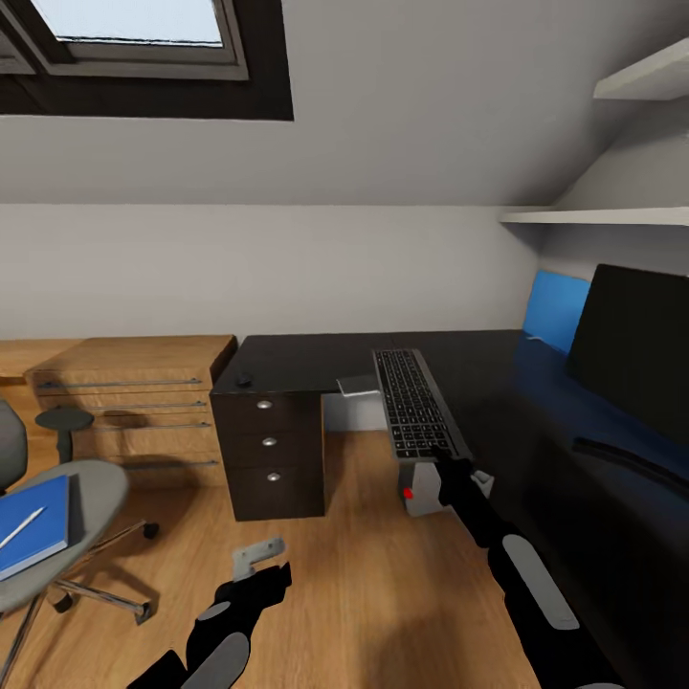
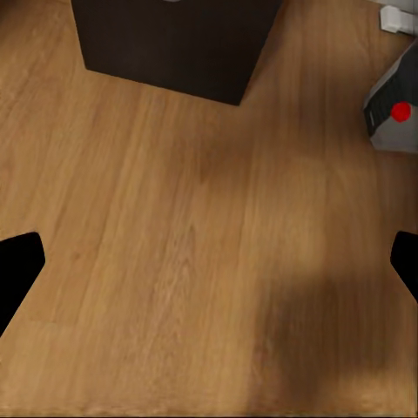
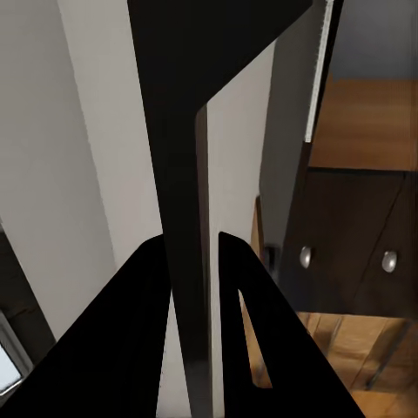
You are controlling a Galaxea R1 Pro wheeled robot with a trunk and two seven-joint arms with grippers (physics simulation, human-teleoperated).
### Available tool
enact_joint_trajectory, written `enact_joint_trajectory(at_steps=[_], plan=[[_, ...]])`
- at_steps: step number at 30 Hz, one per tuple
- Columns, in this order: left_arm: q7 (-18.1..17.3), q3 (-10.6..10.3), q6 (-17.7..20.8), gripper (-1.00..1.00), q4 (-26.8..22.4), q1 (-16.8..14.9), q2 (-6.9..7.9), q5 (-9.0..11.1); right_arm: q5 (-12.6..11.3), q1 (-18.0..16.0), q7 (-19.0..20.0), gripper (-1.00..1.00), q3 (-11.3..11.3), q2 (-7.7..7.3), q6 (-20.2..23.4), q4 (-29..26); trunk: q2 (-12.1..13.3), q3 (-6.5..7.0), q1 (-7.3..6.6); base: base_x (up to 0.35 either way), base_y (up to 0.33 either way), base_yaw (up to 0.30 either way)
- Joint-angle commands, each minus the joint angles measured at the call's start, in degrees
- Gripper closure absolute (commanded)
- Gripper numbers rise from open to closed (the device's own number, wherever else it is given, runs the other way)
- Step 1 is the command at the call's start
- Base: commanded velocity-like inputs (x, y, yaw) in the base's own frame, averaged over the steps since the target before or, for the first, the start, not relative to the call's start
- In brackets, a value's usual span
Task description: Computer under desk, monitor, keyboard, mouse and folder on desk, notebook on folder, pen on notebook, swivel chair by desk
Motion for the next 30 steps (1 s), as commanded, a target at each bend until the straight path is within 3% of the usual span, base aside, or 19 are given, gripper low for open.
enact_joint_trajectory(at_steps=[1,15,23,30], plan=[[0.4,-0.1,0.2,-1.00,-0.1,-0.1,0.04,0.2,-0.7,-0.1,0.2,1.00,0.1,-0.04,0.1,0.0,0.0,-0.06,-0.04,-0.322,-0.058,0.000],[0.4,-0.1,0.2,-1.00,-0.1,-0.1,0.04,0.3,-1.1,0.0,0.3,1.00,0.1,-0.04,0.2,0.1,0.0,-0.06,-0.04,-0.332,-0.016,0.000],[0.4,-0.1,0.2,-1.00,-0.1,-0.1,0.04,0.2,-1.2,0.0,0.3,1.00,0.0,-0.13,0.2,0.1,0.0,-0.06,-0.04,-0.300,-0.186,0.000],[0.4,-0.1,0.2,-1.00,-0.1,-0.1,0.04,0.2,-1.3,0.3,0.3,1.00,0.0,-1.19,0.2,0.1,0.0,-0.06,-0.04,-0.210,-0.266,0.000]])
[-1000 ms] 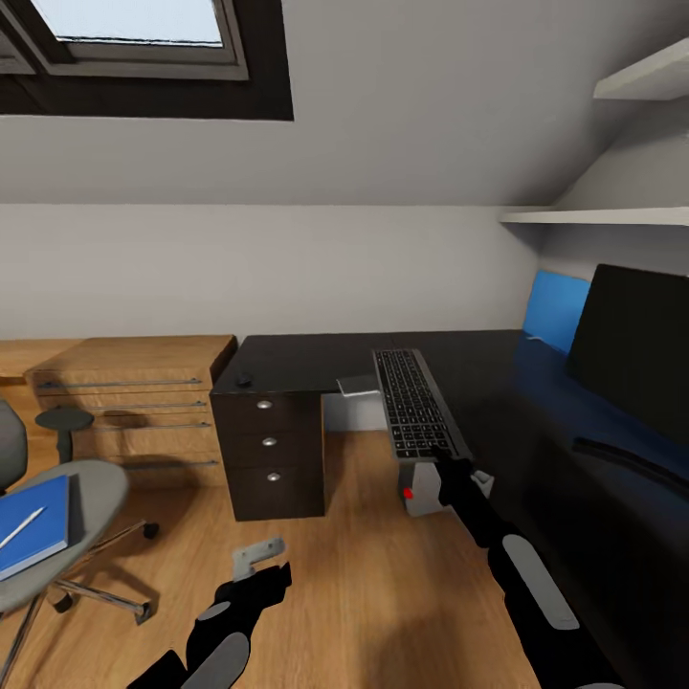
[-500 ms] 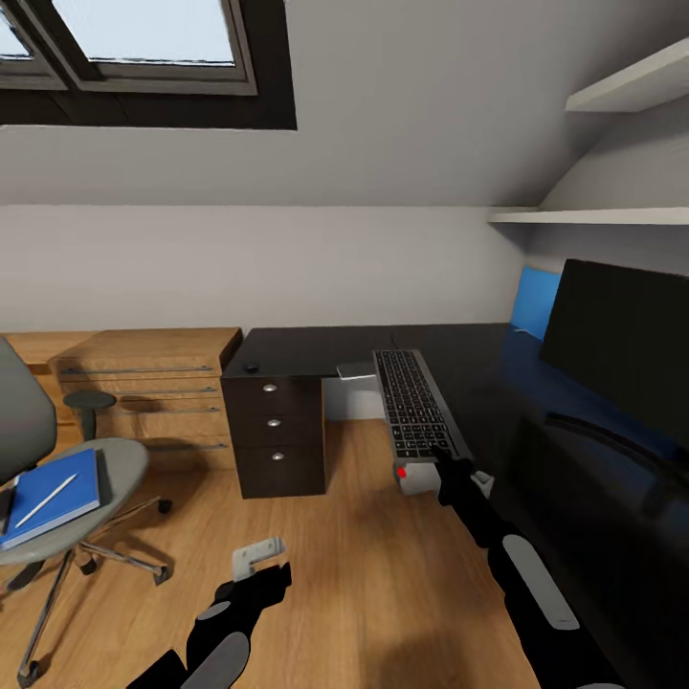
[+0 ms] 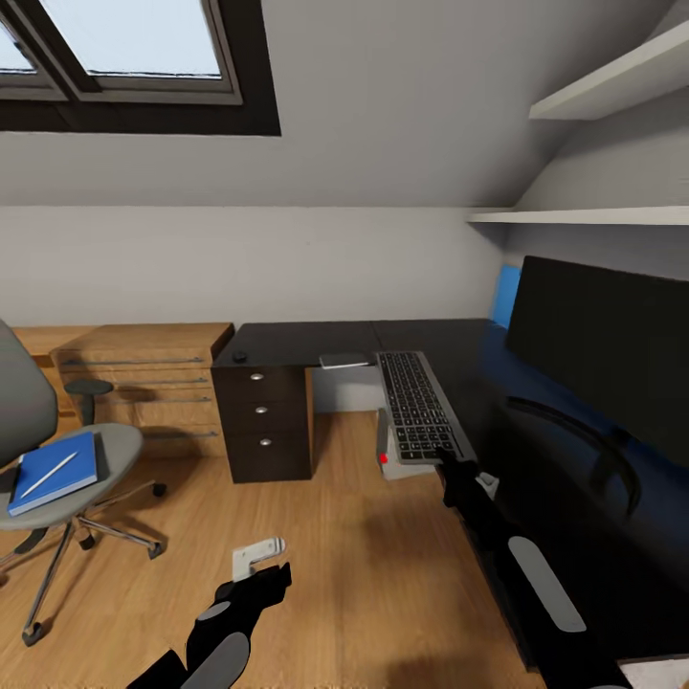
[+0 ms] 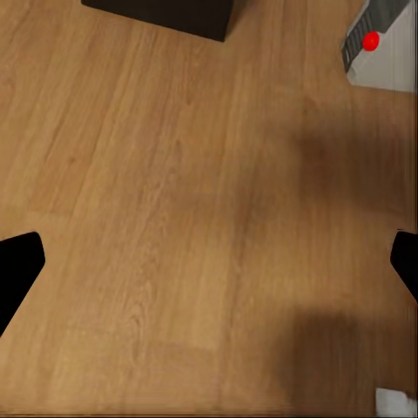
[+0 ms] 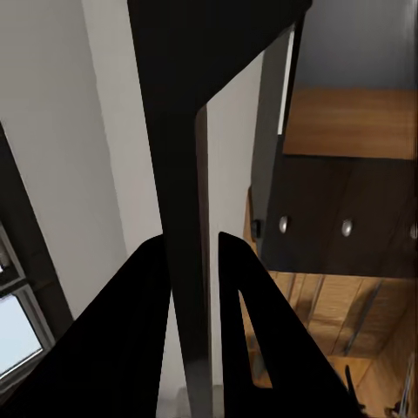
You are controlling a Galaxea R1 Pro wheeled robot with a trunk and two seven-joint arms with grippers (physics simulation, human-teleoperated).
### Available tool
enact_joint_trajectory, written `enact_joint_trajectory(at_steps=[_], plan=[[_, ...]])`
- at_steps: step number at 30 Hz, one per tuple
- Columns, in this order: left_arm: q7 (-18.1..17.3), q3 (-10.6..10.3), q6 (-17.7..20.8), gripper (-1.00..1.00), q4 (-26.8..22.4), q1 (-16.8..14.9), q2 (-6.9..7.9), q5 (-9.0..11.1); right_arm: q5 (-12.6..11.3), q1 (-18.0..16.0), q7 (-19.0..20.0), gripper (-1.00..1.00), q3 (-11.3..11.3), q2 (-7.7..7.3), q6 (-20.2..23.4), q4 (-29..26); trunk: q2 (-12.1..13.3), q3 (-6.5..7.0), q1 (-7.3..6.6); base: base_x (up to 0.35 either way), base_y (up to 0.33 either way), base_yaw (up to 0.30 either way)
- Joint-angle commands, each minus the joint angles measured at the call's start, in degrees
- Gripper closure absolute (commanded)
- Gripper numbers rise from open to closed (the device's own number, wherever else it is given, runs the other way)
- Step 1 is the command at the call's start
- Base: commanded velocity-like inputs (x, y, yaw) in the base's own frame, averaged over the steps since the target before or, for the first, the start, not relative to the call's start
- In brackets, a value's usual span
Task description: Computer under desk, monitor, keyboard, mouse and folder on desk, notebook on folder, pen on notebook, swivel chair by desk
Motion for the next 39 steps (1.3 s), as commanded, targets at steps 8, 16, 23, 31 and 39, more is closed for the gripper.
enact_joint_trajectory(at_steps=[8,16,23,31,39], plan=[[0.4,-0.1,0.2,-1.00,-0.1,-0.1,0.04,0.2,-0.7,0.0,0.2,1.00,0.1,-0.04,0.1,0.1,0.0,-0.06,-0.02,-0.148,-0.310,0.000],[0.4,-0.1,0.2,-1.00,-0.1,-0.1,0.04,0.2,-0.7,0.0,0.4,1.00,0.1,0.20,0.0,1.3,0.0,-0.06,-0.02,-0.145,-0.312,0.000],[0.3,0.0,0.2,-1.00,-0.1,-0.1,0.04,0.2,-0.8,0.0,0.3,1.00,0.1,0.29,0.0,3.0,0.0,-0.06,-0.02,-0.145,-0.312,0.000],[0.3,0.0,0.2,-1.00,-0.1,-0.1,0.04,0.2,-5.3,0.0,0.0,1.00,0.1,0.23,0.0,3.5,0.0,-0.06,-0.02,-0.130,-0.265,0.000],[0.3,0.0,0.3,-1.00,-0.1,-0.1,0.04,0.3,-5.6,0.0,-2.5,1.00,0.6,0.30,0.0,5.7,0.0,-0.06,-0.02,-0.015,-0.028,0.000]])
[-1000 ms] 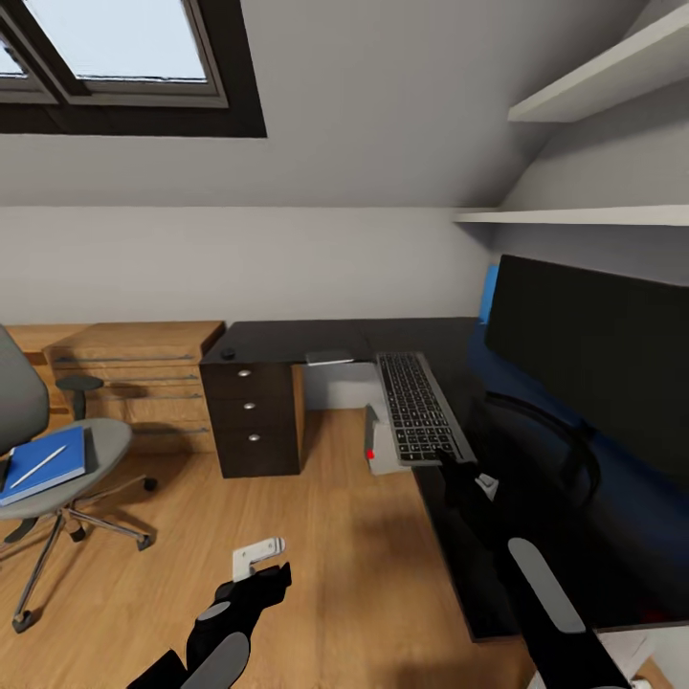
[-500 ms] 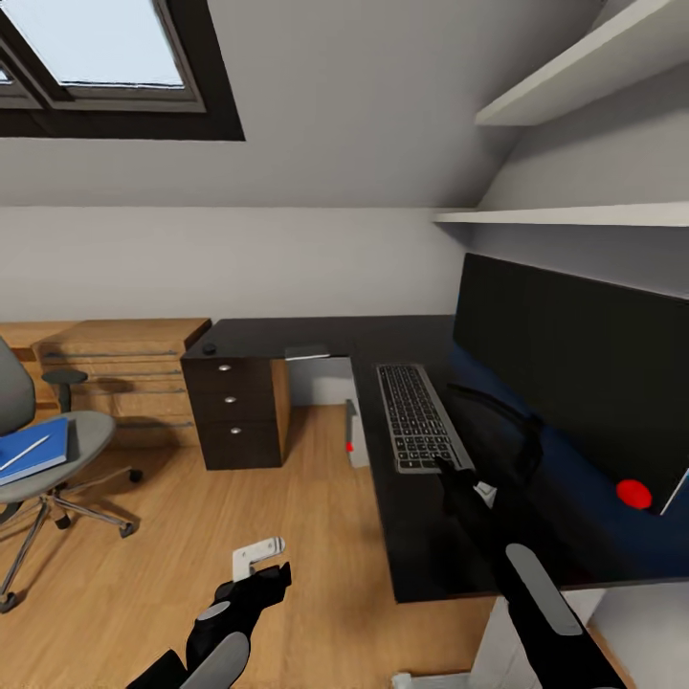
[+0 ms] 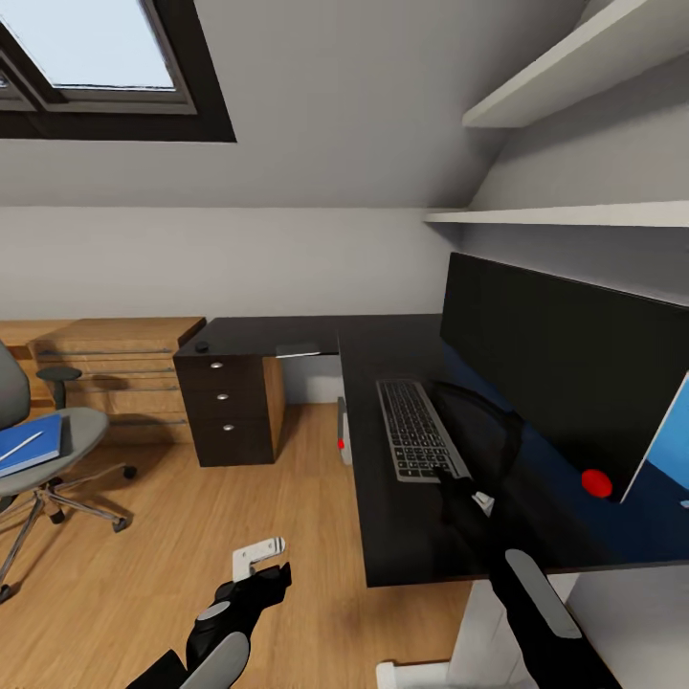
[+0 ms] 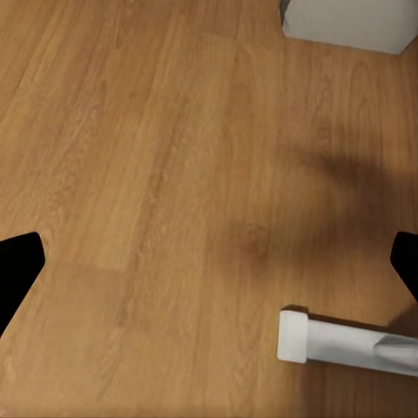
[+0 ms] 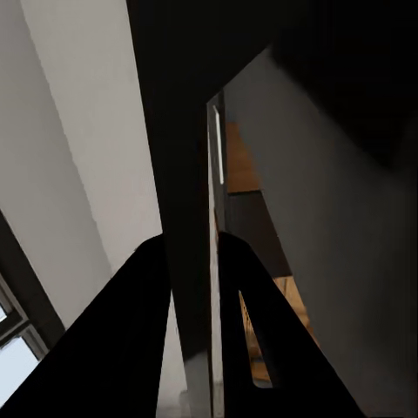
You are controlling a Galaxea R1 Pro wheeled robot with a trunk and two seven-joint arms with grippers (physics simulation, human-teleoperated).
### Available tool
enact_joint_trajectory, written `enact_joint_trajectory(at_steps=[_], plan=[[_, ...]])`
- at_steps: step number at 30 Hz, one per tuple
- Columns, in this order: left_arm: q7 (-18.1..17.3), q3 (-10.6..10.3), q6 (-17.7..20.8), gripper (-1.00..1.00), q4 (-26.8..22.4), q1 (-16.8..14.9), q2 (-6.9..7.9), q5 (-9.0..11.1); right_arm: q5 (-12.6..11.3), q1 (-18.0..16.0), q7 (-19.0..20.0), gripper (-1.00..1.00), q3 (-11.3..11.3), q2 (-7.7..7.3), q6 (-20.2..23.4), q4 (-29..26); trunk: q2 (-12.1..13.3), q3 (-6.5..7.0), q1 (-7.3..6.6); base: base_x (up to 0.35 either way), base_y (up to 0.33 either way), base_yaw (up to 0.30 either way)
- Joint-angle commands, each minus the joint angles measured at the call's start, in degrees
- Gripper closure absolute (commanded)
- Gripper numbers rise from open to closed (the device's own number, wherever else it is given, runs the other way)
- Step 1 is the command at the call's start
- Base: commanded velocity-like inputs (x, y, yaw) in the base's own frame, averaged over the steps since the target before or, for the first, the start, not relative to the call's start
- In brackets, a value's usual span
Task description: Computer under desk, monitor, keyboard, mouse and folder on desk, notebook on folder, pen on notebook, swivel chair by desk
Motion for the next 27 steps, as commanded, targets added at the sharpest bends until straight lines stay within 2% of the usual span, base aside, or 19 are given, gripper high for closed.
enact_joint_trajectory(at_steps=[1,9,18,27], plan=[[0.4,-0.1,0.2,-1.00,-0.1,-0.1,0.04,0.2,-0.7,0.0,0.0,1.00,0.1,-0.04,0.1,0.0,0.0,-0.06,-0.01,0.000,0.000,0.000],[0.4,-0.1,0.1,-1.00,-0.1,-0.1,0.04,0.2,-0.6,0.0,-1.0,1.00,0.1,-0.04,0.0,0.0,0.0,-0.06,-0.01,0.013,0.000,0.000],[0.3,-0.1,0.2,-1.00,-0.1,-0.1,0.05,0.2,-0.6,0.0,-3.0,1.00,0.1,-0.04,-0.2,0.0,0.0,-0.06,-0.01,0.123,0.000,0.000],[0.3,-0.1,0.2,-1.00,-0.1,-0.1,0.05,0.2,-0.5,0.0,-3.1,1.00,0.1,-0.04,-0.3,0.0,0.0,-0.06,-0.01,0.108,0.000,0.000]])
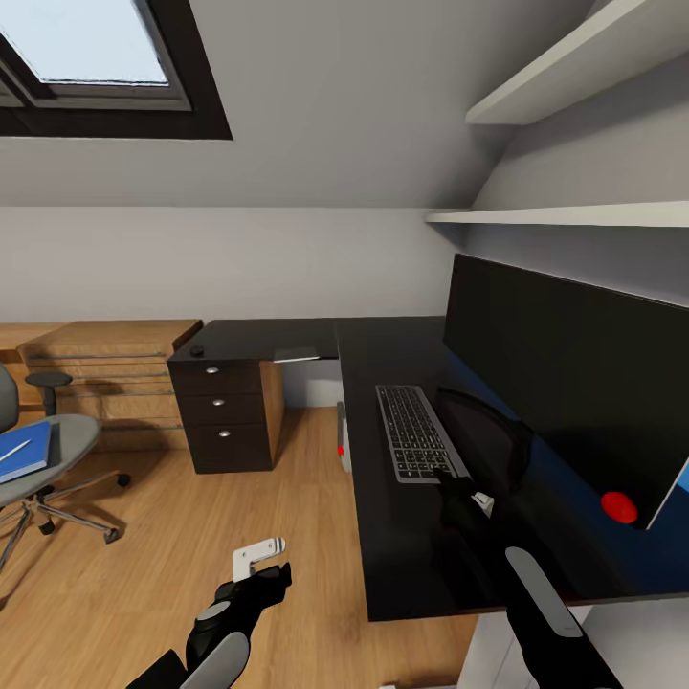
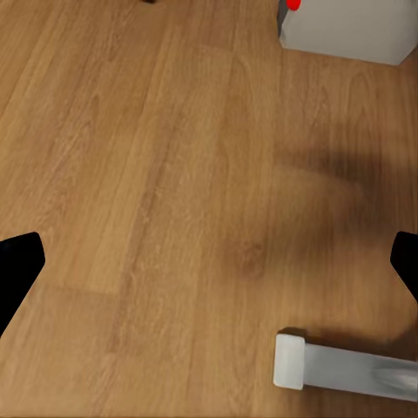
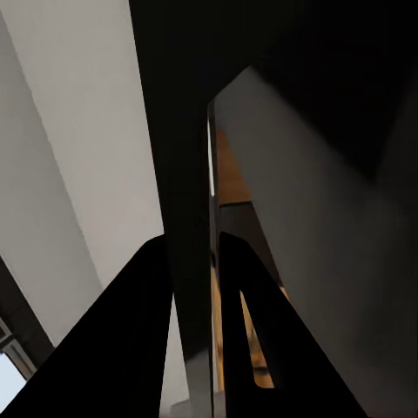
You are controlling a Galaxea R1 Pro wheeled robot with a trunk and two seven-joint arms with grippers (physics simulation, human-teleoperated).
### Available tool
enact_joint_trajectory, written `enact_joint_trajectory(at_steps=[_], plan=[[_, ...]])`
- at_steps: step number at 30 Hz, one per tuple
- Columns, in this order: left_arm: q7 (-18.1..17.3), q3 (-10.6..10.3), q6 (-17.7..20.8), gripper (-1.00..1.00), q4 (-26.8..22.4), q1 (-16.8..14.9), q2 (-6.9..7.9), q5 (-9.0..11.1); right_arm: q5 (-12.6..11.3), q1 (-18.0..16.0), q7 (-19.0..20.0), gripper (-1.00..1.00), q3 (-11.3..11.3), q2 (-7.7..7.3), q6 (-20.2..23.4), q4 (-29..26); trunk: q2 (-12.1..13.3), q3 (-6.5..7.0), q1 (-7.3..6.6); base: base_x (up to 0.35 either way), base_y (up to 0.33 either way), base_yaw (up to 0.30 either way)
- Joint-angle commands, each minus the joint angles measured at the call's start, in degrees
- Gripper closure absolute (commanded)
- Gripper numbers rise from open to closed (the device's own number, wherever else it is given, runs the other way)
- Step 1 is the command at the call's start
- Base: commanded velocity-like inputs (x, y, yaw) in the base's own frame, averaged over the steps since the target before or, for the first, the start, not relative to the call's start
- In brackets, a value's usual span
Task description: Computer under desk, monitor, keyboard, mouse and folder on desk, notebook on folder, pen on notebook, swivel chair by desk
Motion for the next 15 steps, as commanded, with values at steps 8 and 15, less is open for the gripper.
enact_joint_trajectory(at_steps=[8,15], plan=[[0.3,-0.1,0.1,-1.00,-0.1,-0.1,0.06,0.2,-0.4,0.0,-0.2,1.00,0.1,-0.05,0.0,0.9,0.0,-0.07,0.00,0.061,0.000,0.000],[0.3,-0.1,0.2,-1.00,-0.1,-0.1,0.04,0.3,-0.3,0.0,-0.2,1.00,0.1,-0.05,-0.1,0.9,0.0,-0.07,0.00,0.027,0.000,0.000]])
